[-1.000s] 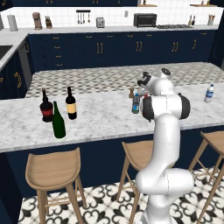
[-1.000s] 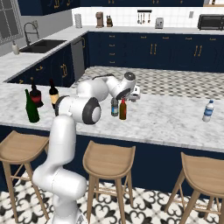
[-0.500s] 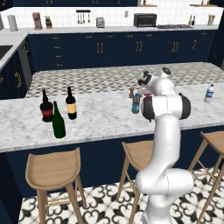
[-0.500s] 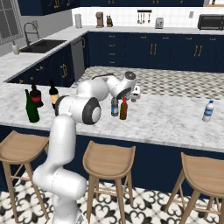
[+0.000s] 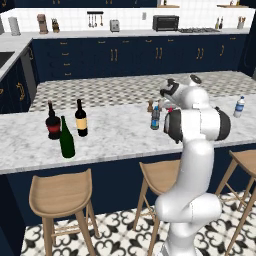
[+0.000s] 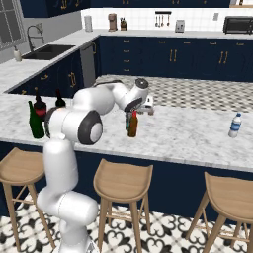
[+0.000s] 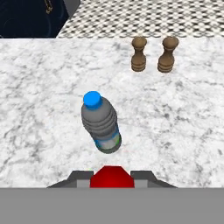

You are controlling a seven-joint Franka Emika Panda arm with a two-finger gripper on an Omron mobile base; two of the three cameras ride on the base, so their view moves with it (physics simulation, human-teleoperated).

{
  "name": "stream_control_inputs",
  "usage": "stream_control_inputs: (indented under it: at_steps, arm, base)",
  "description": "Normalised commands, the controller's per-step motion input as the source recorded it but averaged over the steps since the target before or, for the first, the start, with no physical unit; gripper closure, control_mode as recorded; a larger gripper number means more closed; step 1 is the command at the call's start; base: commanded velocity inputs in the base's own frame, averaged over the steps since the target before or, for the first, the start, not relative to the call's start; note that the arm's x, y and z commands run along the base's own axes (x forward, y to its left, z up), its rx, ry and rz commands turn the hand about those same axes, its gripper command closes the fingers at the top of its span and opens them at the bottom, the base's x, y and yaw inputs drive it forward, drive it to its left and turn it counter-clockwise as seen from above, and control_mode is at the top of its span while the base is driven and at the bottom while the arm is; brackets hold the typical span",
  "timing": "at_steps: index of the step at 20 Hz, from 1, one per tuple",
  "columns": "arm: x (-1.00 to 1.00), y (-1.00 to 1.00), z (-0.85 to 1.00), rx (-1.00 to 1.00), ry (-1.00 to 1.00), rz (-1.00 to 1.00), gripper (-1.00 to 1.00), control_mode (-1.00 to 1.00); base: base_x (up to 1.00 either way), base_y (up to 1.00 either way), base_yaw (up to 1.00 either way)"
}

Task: Move the plastic bottles in the middle to the plastics group, and the glass bottles in the middle to the glass group.

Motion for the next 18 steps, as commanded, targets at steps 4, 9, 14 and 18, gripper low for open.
stream_control_inputs:
  at_steps: [4,9,14,18]
  arm:
    - [-0.41,0.93,0.36,-0.05,-0.12,0.01,1.00,-1.00]
    - [-0.27,0.91,0.28,-0.01,-0.05,0.04,1.00,-1.00]
    - [-0.24,0.72,0.26,0.00,-0.03,0.04,1.00,-1.00]
    - [-0.06,0.53,0.21,0.00,-0.03,0.03,1.00,-1.00]
  base:
    - [0.00,0.00,0.00]
    - [0.00,0.00,0.00]
    - [0.00,0.00,0.00]
    - [0.00,0.00,0.00]
